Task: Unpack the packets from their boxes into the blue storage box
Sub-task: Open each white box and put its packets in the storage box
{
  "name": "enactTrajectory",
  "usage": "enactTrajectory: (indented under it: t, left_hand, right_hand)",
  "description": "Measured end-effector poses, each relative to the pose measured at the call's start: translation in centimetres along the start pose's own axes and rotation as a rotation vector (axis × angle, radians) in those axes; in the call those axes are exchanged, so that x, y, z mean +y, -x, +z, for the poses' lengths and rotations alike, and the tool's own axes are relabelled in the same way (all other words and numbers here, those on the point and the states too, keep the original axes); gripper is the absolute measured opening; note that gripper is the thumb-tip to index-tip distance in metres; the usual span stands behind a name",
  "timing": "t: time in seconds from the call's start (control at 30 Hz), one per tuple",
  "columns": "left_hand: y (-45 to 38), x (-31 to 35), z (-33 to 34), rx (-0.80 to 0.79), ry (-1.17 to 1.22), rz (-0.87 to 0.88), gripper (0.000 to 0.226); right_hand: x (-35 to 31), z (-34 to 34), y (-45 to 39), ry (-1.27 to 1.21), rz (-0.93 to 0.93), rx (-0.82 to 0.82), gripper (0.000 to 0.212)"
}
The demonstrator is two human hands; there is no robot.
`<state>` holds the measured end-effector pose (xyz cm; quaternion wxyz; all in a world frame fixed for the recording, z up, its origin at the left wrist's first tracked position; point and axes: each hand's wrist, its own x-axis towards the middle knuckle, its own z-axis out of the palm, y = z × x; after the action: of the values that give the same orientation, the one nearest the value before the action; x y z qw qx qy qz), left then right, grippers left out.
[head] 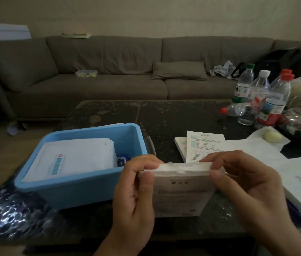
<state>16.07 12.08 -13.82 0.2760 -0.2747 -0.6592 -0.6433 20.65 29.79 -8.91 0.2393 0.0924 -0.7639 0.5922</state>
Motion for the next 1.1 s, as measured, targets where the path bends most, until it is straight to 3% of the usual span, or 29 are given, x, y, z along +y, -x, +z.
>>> enactTrajectory:
  t: [0.2,0.3,0.43,0.6,0.7,0.87,0.97,1.1]
  left_hand:
    - [0.0,-0.6,-0.2,-0.057,0.013,0.038,0.012]
    - [-0.2,-0.9,-0.6,-0.098,-0.049,0.132,0.012]
    - [-0.4,-1.1,-0.8,-0.106,-0.063,0.128,0.013]
    - [-0.6,-1.1,-0.6,-0.094,-0.040,0.114,0.013]
    - [-0.6,-1.0,-0.6,-0.061,-0.051,0.090,0.016]
    - [-0.7,-0.9,-0.3,-0.025,-0.061,0.093,0.013]
    - [-0.4,-0.7,-0.1,0.013,-0.093,0.091,0.009]
    - [0.4,0.3,0.6,0.036,0.094,-0.091,0.015]
  right_hand:
    - [-1.5,0.2,-2.0,0.581,-0.193,-0.072,0.040]
    - [-3.6,1.1,-3.6,0.665,0.114,-0.409,0.072]
    - [-4.7,1.7,-5.0,0.593,0.199,-0.548,0.046]
    - [-3.8,1.7,-4.9,0.236,0.188,-0.424,0.010]
    - [-3.1,1.6,-3.7,0.093,0.038,-0.299,0.011]
    - [0.2,1.5,-0.7,0.560,-0.612,-0.227,0.016]
    - [2.8,1.6,0.2,0.680,-0.738,-0.156,0.018]
    - [4.9,1.4,0.5,0.830,-0.859,-0.182,0.007]
